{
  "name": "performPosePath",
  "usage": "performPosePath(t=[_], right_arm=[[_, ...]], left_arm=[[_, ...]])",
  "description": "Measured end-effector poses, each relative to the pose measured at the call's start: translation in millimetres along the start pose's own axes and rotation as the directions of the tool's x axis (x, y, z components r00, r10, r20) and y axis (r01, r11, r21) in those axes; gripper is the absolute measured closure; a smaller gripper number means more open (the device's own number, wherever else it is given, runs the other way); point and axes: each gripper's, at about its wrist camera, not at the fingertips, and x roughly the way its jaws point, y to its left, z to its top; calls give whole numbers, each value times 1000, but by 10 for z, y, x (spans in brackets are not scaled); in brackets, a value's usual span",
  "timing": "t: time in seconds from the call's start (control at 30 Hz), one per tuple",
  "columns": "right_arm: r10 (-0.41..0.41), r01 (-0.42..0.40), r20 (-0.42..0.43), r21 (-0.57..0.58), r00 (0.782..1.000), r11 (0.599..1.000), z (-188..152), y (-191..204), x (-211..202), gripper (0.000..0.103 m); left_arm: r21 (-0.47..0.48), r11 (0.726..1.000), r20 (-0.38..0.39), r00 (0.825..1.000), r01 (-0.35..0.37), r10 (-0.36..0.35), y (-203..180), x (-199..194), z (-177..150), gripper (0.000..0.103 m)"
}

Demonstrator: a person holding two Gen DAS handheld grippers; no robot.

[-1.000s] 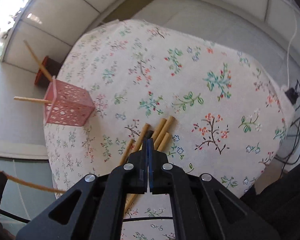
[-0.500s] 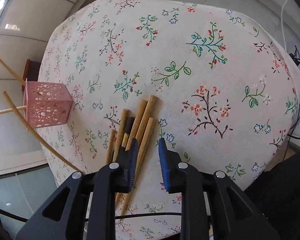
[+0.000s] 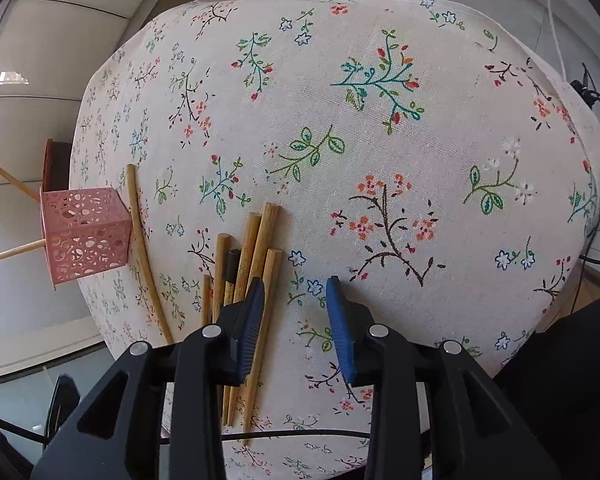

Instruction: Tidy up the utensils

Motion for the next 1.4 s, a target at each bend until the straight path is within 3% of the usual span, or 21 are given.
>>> performPosePath(t=[0.07,0.13,0.23,0.3,0.5,0.57,0.63,0.83,1.1,1.23,1.3,1.4], right_arm=[[20,-20,-21,10,1000,1000,18,-53,-16,65],[48,-48,-39,15,998,999,63,-108,-24,62],[80,-80,-61,7,995,997,128,-190,-38,62],[101,-101,-84,1,991,995,159,-214,-23,62],[130,-134,-89,-41,988,990,177,-96,4,42],[133,-138,-97,-47,986,989,185,-76,12,39],[147,-151,-111,-34,983,988,216,-71,30,39],[174,-176,-134,-3,976,984,254,-117,29,39],[172,-174,-132,-4,976,985,239,-104,33,37],[169,-171,-125,-5,978,985,227,-98,37,37],[164,-167,-118,-13,979,986,213,-85,38,37],[151,-154,-105,-27,983,988,182,-59,35,37]], left_arm=[[16,1000,2,1000,17,-18,-99,154,167,48],[30,999,-5,1000,21,-21,-182,285,277,39],[24,1000,-53,999,-13,14,-188,471,367,39],[-2,1000,-108,994,8,-8,-100,589,342,39],[-55,998,-179,984,-31,20,72,973,261,40],[-26,997,-201,977,-78,72,52,1107,245,45],[-27,997,-226,972,-78,70,55,1194,225,52],[-37,999,-250,968,-24,14,191,1002,59,52],[-122,991,-316,949,-55,14,478,966,-428,50],[-135,989,-253,967,-52,16,525,880,-584,49],[-115,992,-225,974,-56,29,496,841,-642,53],[-117,993,-225,974,-34,7,448,734,-758,94]])
